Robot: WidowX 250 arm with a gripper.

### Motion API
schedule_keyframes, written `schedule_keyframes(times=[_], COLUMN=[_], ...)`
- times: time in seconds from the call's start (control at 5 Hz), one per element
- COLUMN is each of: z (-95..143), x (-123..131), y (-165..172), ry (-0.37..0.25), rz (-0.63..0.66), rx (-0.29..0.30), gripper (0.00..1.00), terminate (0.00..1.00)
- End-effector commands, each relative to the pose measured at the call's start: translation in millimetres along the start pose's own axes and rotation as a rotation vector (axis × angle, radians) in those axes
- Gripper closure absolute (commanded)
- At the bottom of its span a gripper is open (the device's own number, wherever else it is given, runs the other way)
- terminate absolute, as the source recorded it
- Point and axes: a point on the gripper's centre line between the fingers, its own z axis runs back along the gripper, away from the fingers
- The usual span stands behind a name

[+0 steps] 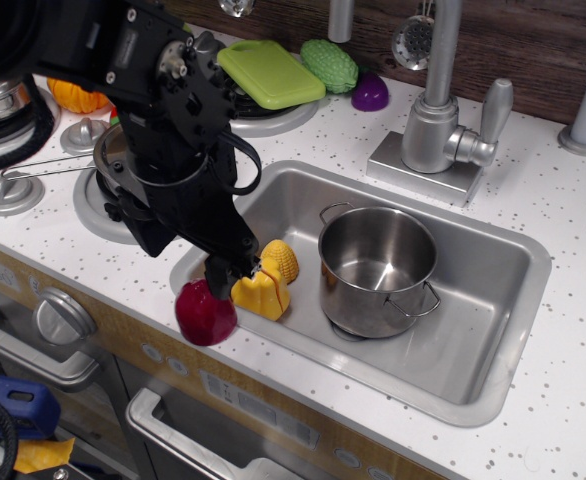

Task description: Put sweet potato in pot which is in sink

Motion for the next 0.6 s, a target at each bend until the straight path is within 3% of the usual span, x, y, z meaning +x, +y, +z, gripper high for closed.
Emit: schedule_keyframes(times=[0.0, 0.4], z=[0.0, -23.4], x=[0.0, -1.7], y=[0.0, 1.7], ry=[0.000, -0.066], rz=[0.000, -0.002], rx=[0.000, -0.040], gripper=[0.00, 0.00], terminate=[0.00, 0.00])
